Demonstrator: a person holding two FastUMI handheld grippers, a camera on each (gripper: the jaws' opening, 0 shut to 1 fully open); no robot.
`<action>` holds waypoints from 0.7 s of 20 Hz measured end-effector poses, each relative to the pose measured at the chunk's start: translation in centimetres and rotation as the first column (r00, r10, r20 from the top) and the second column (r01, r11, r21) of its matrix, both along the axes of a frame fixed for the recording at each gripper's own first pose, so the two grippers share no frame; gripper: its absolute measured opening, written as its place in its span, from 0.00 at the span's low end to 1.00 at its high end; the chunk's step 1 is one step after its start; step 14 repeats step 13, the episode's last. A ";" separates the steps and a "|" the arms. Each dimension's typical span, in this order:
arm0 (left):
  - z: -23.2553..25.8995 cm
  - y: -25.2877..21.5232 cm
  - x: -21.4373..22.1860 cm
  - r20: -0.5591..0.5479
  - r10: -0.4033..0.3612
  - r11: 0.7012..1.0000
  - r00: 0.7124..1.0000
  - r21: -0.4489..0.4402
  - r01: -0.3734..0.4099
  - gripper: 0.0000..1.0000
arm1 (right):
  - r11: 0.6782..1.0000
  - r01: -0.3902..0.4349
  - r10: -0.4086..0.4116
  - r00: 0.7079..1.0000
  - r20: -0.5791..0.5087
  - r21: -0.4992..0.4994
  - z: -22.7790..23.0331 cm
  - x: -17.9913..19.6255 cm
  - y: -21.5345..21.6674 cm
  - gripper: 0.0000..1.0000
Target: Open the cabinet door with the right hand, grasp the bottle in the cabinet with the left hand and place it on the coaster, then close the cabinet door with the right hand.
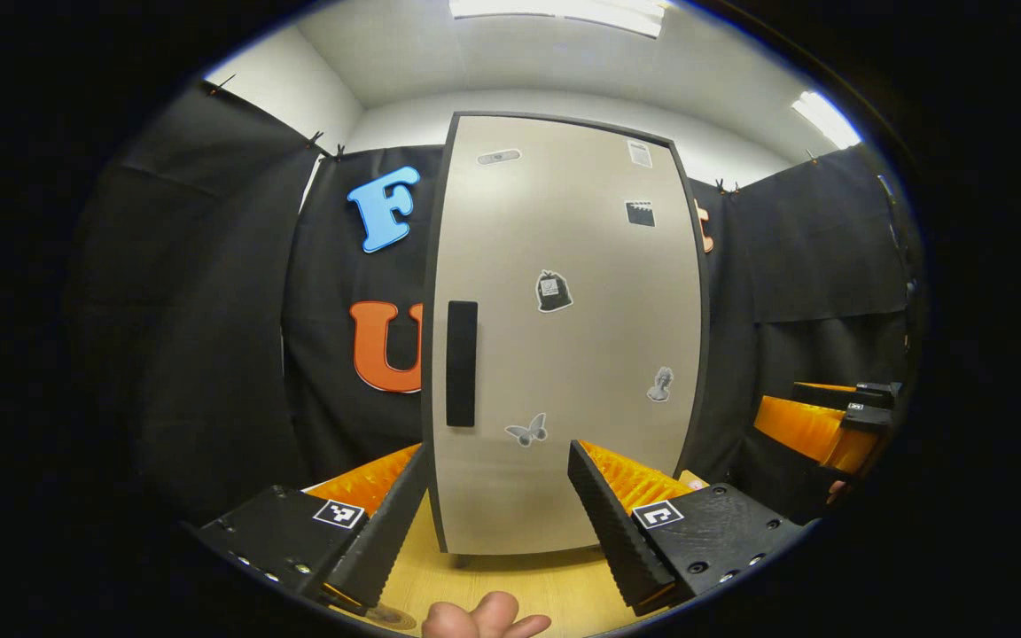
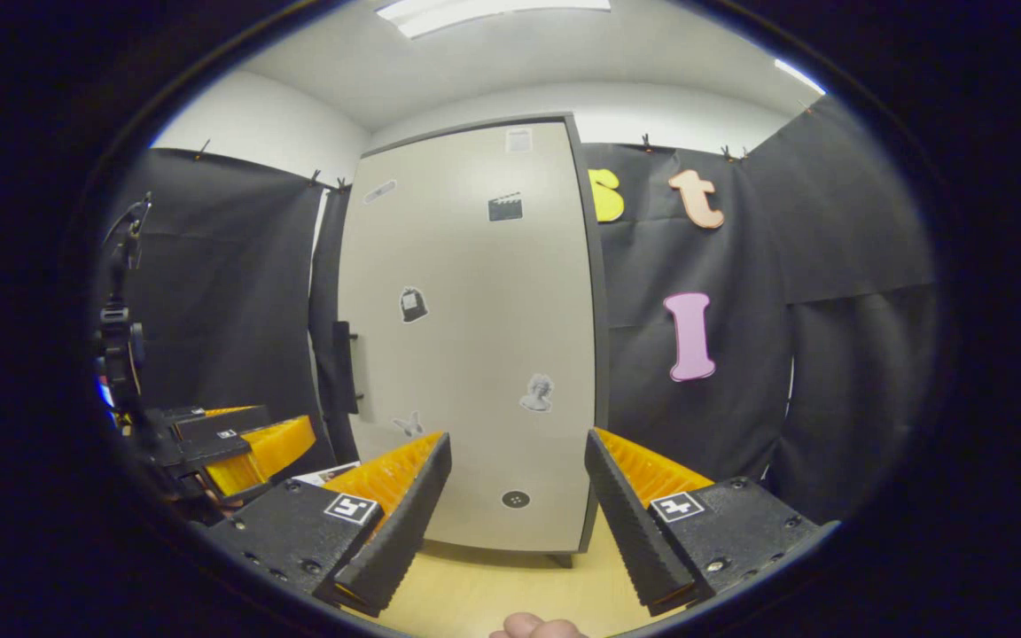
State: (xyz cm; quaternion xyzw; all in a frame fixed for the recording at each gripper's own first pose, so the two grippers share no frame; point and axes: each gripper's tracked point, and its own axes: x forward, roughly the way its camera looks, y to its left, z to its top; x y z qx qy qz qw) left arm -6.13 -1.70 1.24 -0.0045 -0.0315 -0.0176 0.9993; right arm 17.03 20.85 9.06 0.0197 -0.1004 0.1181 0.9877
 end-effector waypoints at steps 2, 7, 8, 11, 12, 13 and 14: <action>-1.0 0.0 0.2 -0.038 -0.010 1.000 0.999 0.002 0.010 0.94 | 1.000 0.003 -0.003 1.000 -0.012 -0.005 -0.3 0.3 0.2 0.97; -0.3 0.0 0.0 -0.017 -0.015 1.000 1.000 0.002 0.015 0.94 | 1.000 0.014 -0.014 0.999 -0.035 -0.014 -0.7 0.8 0.1 0.97; -0.3 -0.1 0.1 -0.013 -0.018 1.000 1.000 0.004 0.018 0.94 | 1.000 0.015 -0.015 0.999 -0.038 -0.012 -0.7 0.9 0.1 0.95; -0.7 0.1 0.2 -0.030 -0.013 1.000 0.999 0.006 0.013 0.94 | 1.000 0.014 -0.015 0.998 -0.054 -0.014 -1.0 1.1 0.0 0.97; -0.9 0.1 0.2 -0.034 -0.013 1.000 0.999 0.003 0.013 0.94 | 1.000 0.014 -0.015 0.998 -0.061 -0.016 -1.1 1.2 0.1 0.97; -0.9 0.3 0.1 -0.037 -0.008 1.000 0.999 0.002 0.008 0.94 | 1.000 0.014 -0.015 0.998 -0.065 -0.017 -1.3 1.3 0.1 0.95; -0.9 0.3 0.1 -0.037 -0.008 1.000 0.999 0.002 0.008 0.94 | 1.000 0.014 -0.015 0.998 -0.065 -0.017 -1.3 1.3 0.1 0.95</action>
